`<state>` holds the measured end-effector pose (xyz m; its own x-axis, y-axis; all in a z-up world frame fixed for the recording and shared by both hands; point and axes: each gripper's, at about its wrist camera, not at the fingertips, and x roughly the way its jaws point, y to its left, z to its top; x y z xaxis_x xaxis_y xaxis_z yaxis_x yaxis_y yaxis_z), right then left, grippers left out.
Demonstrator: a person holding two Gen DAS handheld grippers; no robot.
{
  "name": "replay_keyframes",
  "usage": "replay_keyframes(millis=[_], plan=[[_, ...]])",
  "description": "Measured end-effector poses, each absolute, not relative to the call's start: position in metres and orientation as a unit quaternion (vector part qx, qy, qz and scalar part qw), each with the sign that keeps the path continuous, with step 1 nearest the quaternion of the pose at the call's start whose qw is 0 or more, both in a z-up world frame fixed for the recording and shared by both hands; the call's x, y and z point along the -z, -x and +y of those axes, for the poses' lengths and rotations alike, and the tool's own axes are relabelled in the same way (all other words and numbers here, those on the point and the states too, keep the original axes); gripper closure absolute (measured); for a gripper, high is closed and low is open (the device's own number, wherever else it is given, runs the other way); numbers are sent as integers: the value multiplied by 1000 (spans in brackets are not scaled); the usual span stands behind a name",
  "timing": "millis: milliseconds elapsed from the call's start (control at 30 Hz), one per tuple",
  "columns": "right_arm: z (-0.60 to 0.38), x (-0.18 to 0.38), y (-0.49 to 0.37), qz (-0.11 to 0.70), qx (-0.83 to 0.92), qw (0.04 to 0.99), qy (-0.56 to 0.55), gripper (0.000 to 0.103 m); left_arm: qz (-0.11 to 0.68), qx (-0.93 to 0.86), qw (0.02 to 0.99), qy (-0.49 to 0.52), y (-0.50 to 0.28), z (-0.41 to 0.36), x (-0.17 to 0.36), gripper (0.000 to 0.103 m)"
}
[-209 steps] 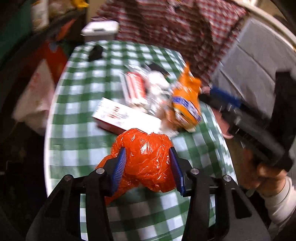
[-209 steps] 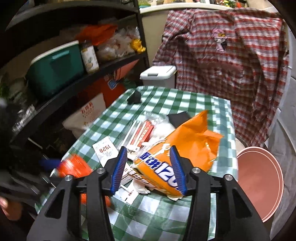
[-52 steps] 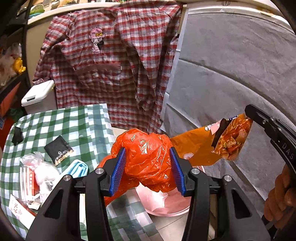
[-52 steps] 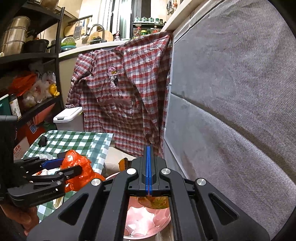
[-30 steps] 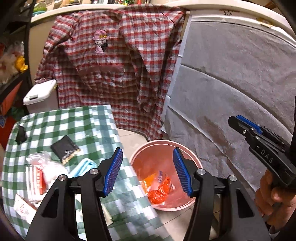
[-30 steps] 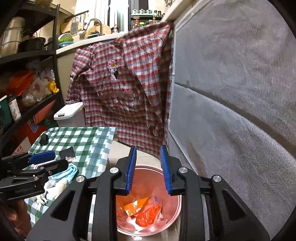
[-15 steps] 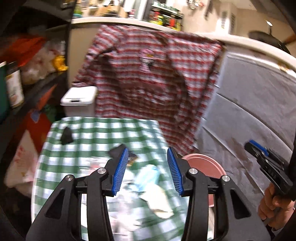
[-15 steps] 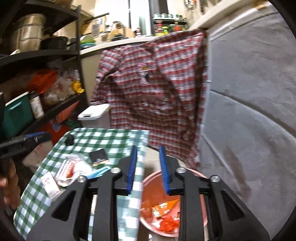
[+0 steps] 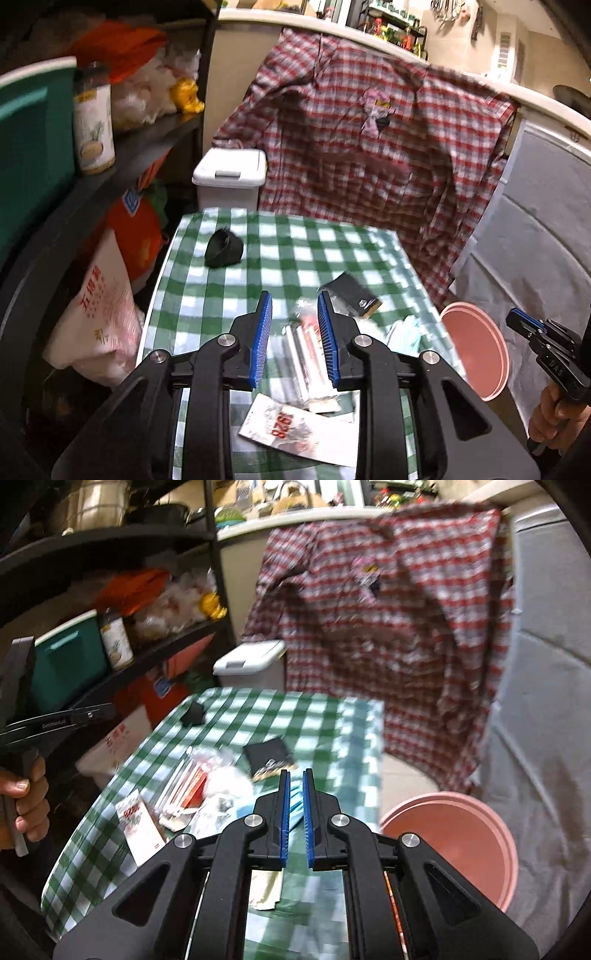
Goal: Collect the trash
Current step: 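Grasp the clear straw packets with the left tool while the right tool grasps the white napkin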
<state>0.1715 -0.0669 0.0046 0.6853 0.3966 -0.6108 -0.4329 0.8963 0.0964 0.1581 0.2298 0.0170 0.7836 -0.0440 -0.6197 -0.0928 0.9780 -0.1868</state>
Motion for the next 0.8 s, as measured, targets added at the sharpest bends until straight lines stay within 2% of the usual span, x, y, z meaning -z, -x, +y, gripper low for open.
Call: replay_keyframes(millis=[100, 233, 267, 433, 500, 533, 800], plan=[[-53, 14, -177, 358, -242, 901, 36, 94, 350, -13, 930, 108, -164, 237, 3, 77], [-38, 36, -182, 396, -260, 879, 56, 71, 380, -5, 917, 120, -174, 241, 29, 77], [-36, 40, -182, 402, -262, 875, 60, 69, 385, -2, 915, 119, -175, 240, 33, 77], [-28, 57, -185, 431, -264, 859, 78, 69, 416, 22, 899, 133, -187, 237, 56, 75], [-26, 62, -187, 443, -267, 852, 81, 69, 428, 28, 894, 134, -191, 233, 63, 63], [-25, 65, -187, 449, -268, 848, 84, 69, 432, 30, 892, 131, -192, 231, 66, 62], [-25, 75, -189, 468, -273, 835, 90, 71, 470, 32, 873, 126, -203, 222, 89, 64]])
